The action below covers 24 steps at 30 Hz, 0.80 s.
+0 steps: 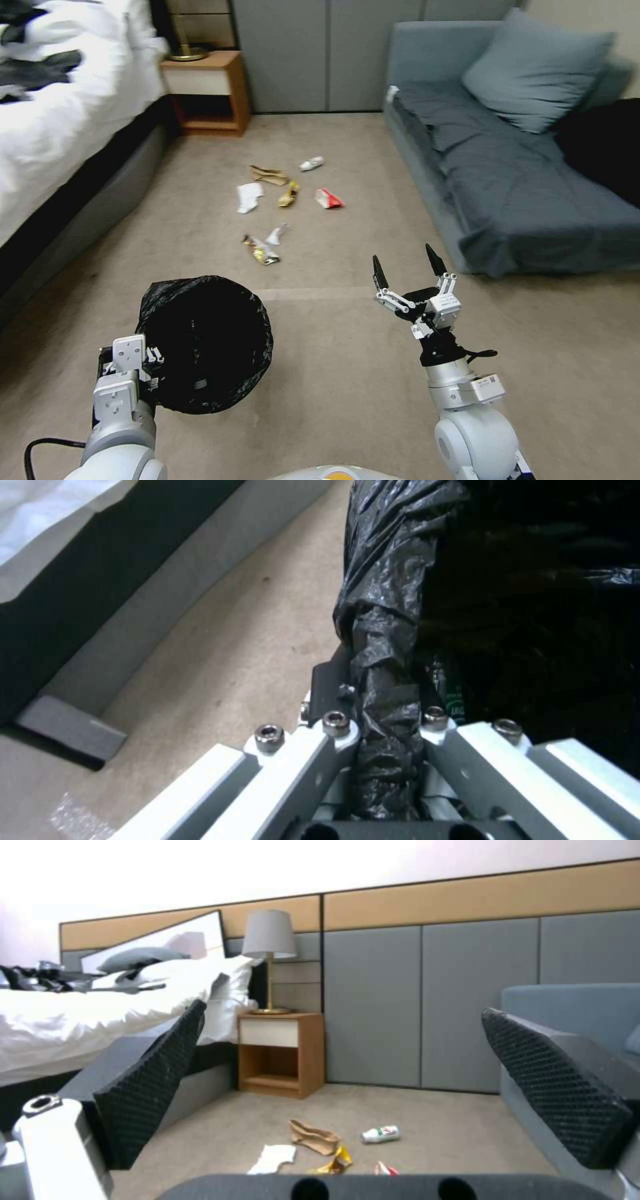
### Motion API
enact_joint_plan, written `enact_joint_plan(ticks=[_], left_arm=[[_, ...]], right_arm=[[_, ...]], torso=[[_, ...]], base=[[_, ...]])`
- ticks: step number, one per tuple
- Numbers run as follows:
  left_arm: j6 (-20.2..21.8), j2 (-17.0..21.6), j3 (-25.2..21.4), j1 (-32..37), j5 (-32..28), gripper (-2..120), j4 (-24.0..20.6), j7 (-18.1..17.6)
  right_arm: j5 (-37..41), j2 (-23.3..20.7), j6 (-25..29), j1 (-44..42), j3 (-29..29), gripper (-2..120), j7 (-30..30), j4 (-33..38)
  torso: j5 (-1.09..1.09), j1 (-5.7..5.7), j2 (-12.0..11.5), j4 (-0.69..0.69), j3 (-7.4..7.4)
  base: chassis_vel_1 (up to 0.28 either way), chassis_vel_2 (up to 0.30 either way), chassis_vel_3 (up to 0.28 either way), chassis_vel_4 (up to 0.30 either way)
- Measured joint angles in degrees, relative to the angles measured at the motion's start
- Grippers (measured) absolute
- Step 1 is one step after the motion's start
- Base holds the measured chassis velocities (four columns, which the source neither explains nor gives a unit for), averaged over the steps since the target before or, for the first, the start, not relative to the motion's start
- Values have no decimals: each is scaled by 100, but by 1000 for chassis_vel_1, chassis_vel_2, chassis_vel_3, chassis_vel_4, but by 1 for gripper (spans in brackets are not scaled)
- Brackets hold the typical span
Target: Pick up the trash bin, then pick up the garbage from the floor and place it into the trash bin.
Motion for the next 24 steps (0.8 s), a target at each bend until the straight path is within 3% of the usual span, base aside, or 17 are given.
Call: enact_joint_plan(ticks=[24], left_arm=[[-27, 35, -86, -70, 2, 1, 32, 15]], right_arm=[[17, 14, -91, 197, -51, 100, 19, -182]], torso=[[0, 0, 0, -2, 0]], base=[[0, 0, 0, 0]])
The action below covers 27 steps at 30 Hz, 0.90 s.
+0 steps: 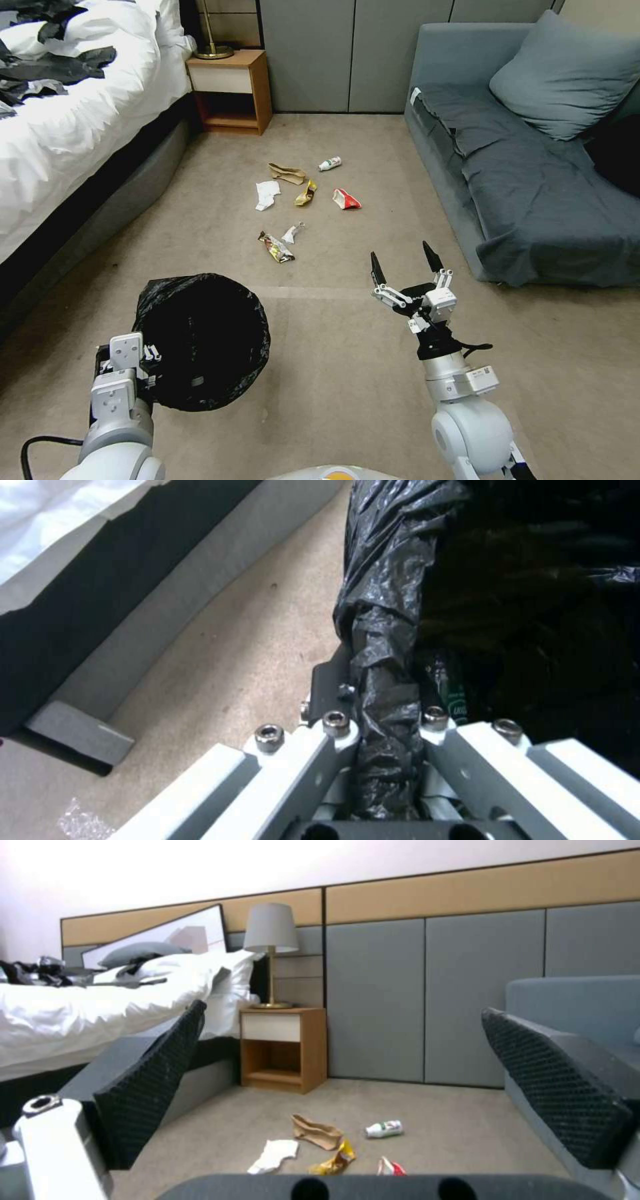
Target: Pick up the trash bin, then pick up the garbage from the floor and place it into the trash bin.
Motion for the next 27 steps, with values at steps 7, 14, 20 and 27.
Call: enact_joint_plan(ticks=[7, 14, 20, 27], left_arm=[[0, -2, -9, -12, -1, 1, 16, 0], [0, -1, -43, -35, -4, 1, 29, -1], [2, -9, -46, -46, -6, 1, 33, -10], [6, -2, -83, -30, -16, 1, 31, -22]], right_arm=[[0, 2, 6, 12, -6, 100, -1, -18], [35, -7, 13, 21, -14, 100, -5, -35], [56, -23, 19, 21, -13, 100, -27, -35], [57, -24, 22, 23, -34, 100, -35, -42]], torso=[[0, 0, 0, 0, 0], [1, 0, 0, 0, 0], [-3, 0, 0, 0, 0], [-3, 1, 0, -1, 1]], base=[[-56, 68, 65, -55], [-193, 205, 195, -192], [-268, 260, 255, -274], [-294, 289, 287, -280]])
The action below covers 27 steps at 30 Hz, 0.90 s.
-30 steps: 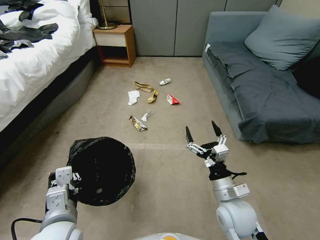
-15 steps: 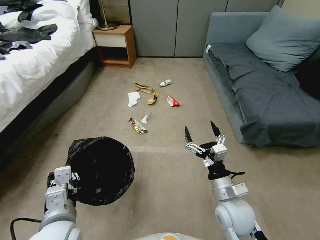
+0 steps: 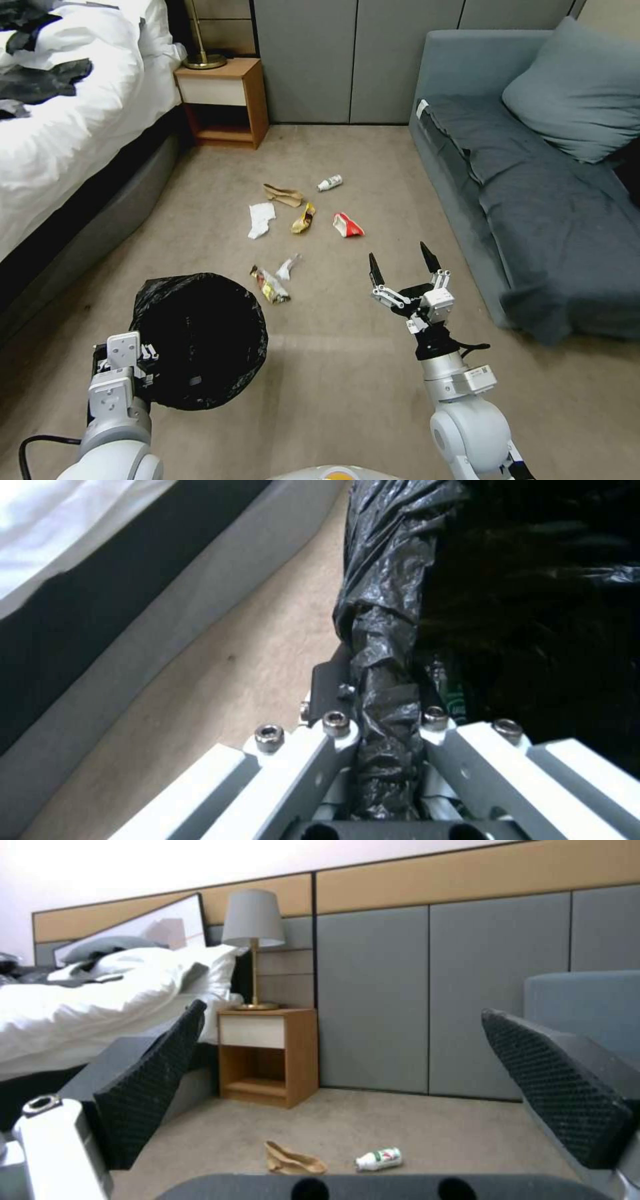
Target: Pick up the trash bin, then pick up the garbage from the floor and place it into the trash bin.
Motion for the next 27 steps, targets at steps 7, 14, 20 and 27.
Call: enact_joint_plan(ticks=[7, 14, 20, 27], left_arm=[[0, 3, -50, 32, -8, 1, -37, -14], [0, -2, -65, 39, -13, 1, -65, -20], [0, -8, -69, 28, -16, 1, -80, -21], [0, -16, -73, 20, -20, 1, -80, -23]], right_arm=[[-8, 1, 24, 7, -65, 100, -64, -30], [-15, -17, 56, -7, -75, 100, -86, -31], [-16, -33, 62, -11, -61, 100, -91, -7], [-35, -34, 80, -18, -63, 100, -110, -1]], torso=[[4, 0, 0, 1, 0], [1, 0, 0, 1, -1], [1, 0, 0, 1, 0], [4, 1, 0, 2, 1]], base=[[-290, 289, 281, -286], [-276, 274, 280, -296], [-268, 268, 277, -271], [-214, 206, 199, -220]])
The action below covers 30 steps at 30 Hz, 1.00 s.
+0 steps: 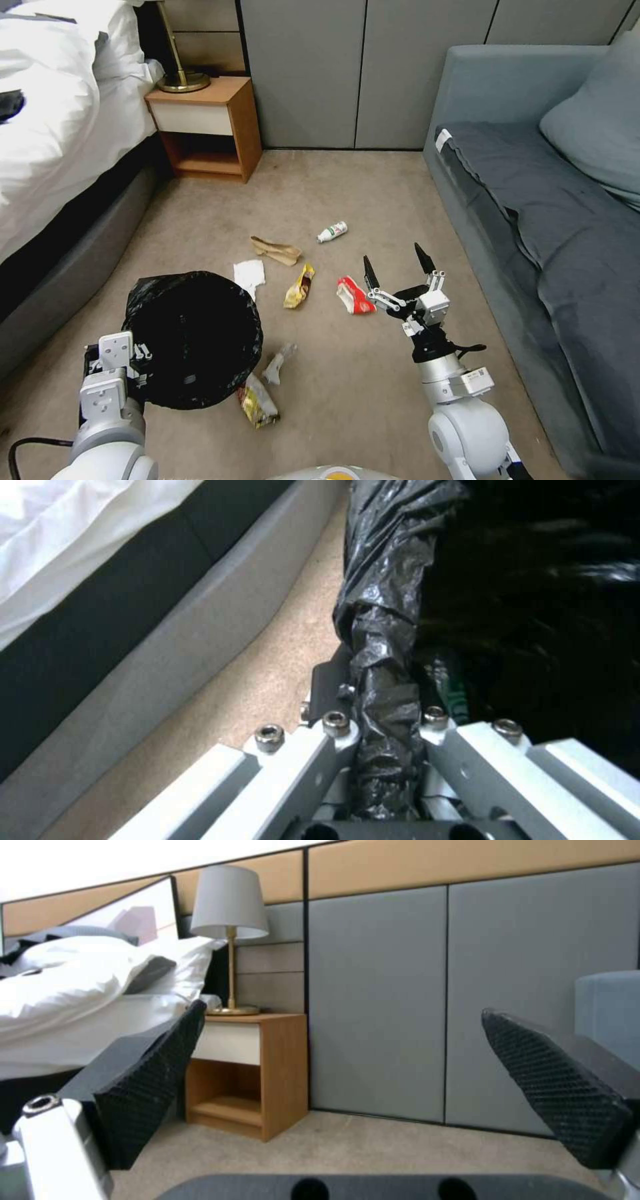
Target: Pick up the trash bin, then pick up the garbage from the floor and place it into the trash bin.
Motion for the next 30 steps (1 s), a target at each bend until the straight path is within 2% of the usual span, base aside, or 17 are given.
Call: enact_joint_plan(ticks=[20, 24, 25, 26, 28, 29, 30], left_arm=[[7, -43, -71, 47, -32, 1, -125, -4], [23, -50, -119, 97, -59, 1, -212, -5], [23, -50, -119, 97, -59, 1, -212, -5], [71, -65, -236, 86, -156, 1, -328, -25], [93, -114, -299, 50, -201, 1, -350, -54], [93, -114, -299, 50, -201, 1, -350, -54], [95, -141, -318, 48, -205, 1, -350, -56]], right_arm=[[-94, -125, 42, 273, -51, 100, 100, -179], [-34, -362, -575, 595, -282, 100, 434, -197], [-34, -362, -575, 595, -282, 100, 434, -197], [329, -656, -1193, 912, -672, 100, 577, -288], [785, -926, -1658, 1184, -1052, 100, 690, -377], [785, -926, -1658, 1184, -1052, 100, 690, -377], [1049, -1082, -1876, 1359, -1269, 100, 731, -452]], torso=[[-1, -1, 1, -1, -2], [-2, -1, 1, -2, -2], [-2, -1, 1, -2, -2], [0, -1, 0, 0, -2], [-1, -1, 1, -1, -2], [-1, -1, 1, -1, -2], [-1, -1, 0, -1, -1]], base=[[4, -6, -12, 4], [0, 0, 0, 0], [0, 0, 0, 0], [0, 0, 0, 0], [0, 0, 0, 0], [0, 0, 0, 0], [0, 0, 0, 0]])
